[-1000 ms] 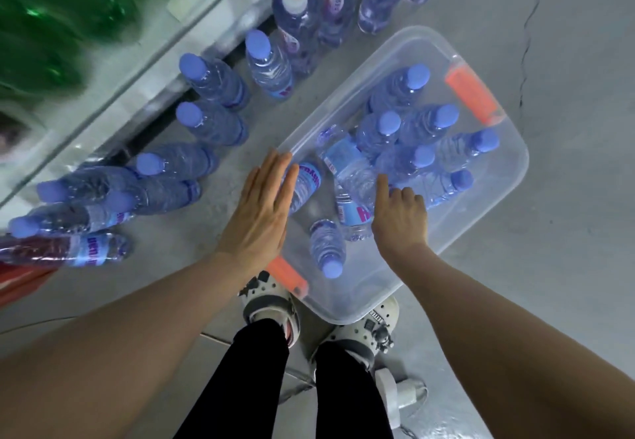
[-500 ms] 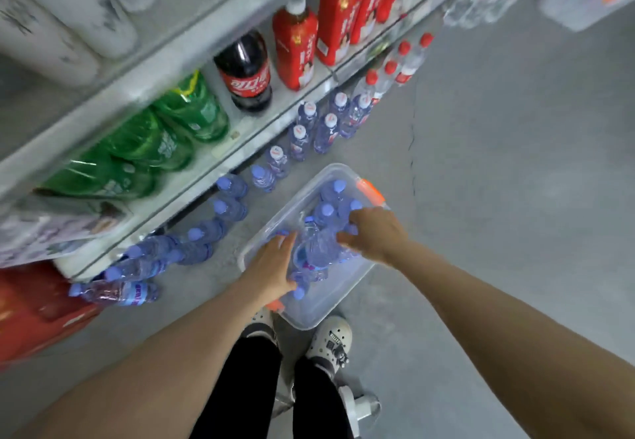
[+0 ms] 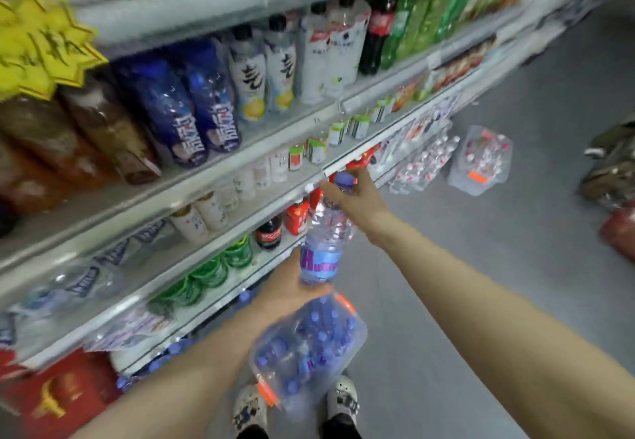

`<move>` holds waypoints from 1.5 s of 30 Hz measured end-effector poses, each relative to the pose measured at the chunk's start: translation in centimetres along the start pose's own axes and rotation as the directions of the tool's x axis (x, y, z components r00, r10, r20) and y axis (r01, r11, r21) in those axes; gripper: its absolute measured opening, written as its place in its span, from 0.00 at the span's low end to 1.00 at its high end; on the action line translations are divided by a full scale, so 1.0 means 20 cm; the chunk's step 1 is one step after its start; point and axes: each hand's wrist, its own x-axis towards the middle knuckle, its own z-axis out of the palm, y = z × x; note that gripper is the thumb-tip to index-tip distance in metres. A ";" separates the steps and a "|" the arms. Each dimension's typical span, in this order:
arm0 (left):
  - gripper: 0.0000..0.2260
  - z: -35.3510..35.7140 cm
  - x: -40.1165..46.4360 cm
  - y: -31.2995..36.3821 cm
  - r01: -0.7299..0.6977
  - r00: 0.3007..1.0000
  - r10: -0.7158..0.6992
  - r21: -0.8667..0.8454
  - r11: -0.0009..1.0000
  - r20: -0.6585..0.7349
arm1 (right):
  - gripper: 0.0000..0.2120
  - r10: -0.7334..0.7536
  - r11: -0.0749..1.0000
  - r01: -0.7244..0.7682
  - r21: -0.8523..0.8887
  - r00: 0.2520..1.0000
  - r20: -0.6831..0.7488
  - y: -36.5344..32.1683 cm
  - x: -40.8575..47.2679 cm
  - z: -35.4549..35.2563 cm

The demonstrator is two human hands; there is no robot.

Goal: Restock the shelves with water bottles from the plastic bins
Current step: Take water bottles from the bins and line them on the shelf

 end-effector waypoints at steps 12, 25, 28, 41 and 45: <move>0.31 -0.50 -0.06 0.74 -0.041 0.990 0.068 0.203 0.978 -0.127 | 0.15 -0.405 0.912 0.411 -0.013 0.903 0.143 -0.80 -0.01 -0.13; 0.11 -1.82 -0.62 1.69 0.067 0.627 0.470 0.645 0.761 -0.621 | 0.23 -0.788 0.605 0.787 0.125 0.568 0.239 -2.42 -0.23 -0.26; 0.10 -2.07 -0.70 1.84 0.104 0.504 0.487 0.610 0.785 -0.713 | 0.14 -0.816 0.578 0.784 0.228 0.546 0.192 -2.76 -0.24 -0.26; 0.22 -2.79 -0.47 1.83 0.368 0.573 0.196 0.463 0.806 -0.796 | 0.17 -0.846 0.526 0.847 0.078 0.530 -0.052 -3.31 0.08 0.31; 0.13 -2.89 -0.32 1.83 0.407 0.621 0.170 0.500 0.764 -0.765 | 0.19 -0.856 0.511 0.859 -0.009 0.508 -0.093 -3.37 0.24 0.45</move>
